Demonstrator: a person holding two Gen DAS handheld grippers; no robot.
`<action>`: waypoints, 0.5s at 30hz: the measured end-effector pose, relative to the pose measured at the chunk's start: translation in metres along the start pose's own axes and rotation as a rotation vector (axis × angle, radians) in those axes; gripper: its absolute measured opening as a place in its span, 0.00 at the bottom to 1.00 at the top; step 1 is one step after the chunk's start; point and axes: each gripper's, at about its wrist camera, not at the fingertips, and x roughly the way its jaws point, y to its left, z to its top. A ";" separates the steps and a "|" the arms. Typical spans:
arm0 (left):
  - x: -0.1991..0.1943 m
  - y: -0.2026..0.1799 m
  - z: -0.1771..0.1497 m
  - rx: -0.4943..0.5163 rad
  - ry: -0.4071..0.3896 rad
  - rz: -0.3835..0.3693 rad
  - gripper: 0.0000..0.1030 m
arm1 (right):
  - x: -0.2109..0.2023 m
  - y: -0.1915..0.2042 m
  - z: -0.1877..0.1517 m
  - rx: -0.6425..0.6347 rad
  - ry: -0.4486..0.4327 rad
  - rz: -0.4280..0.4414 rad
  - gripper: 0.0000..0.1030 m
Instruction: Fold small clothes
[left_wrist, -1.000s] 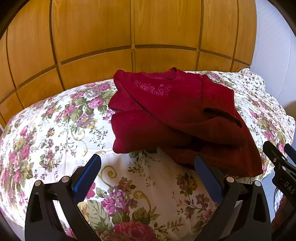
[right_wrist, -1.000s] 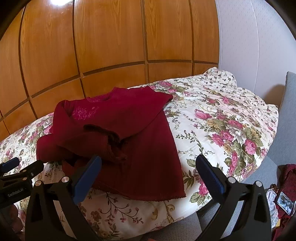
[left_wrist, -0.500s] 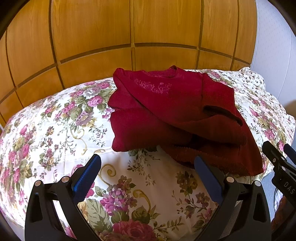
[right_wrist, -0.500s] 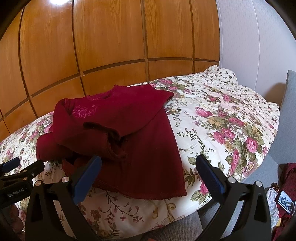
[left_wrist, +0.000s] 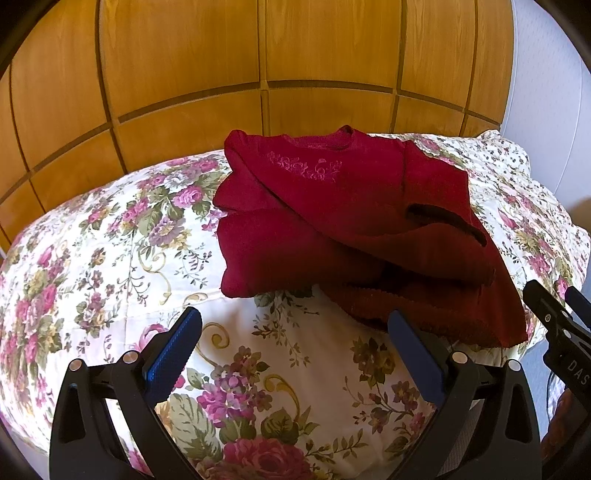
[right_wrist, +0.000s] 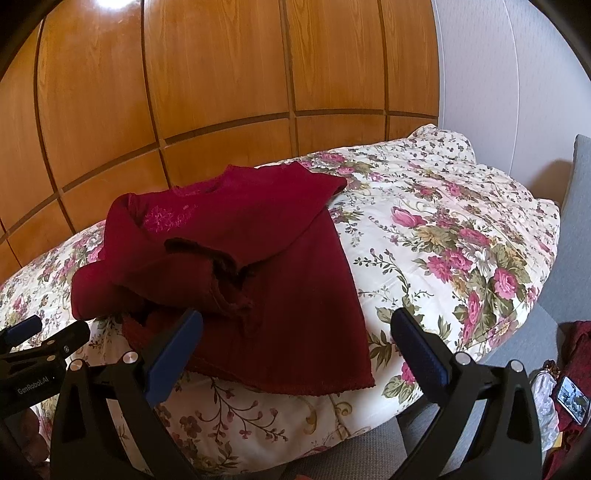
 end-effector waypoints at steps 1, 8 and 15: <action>0.000 0.000 0.000 -0.001 0.002 -0.001 0.97 | 0.000 0.000 0.000 0.001 -0.001 0.001 0.98; 0.011 0.001 -0.001 0.011 0.047 -0.067 0.97 | 0.002 -0.001 -0.001 0.007 -0.006 0.016 0.98; 0.026 0.012 -0.006 -0.064 0.108 -0.238 0.97 | 0.021 -0.015 0.000 0.043 0.022 0.029 0.98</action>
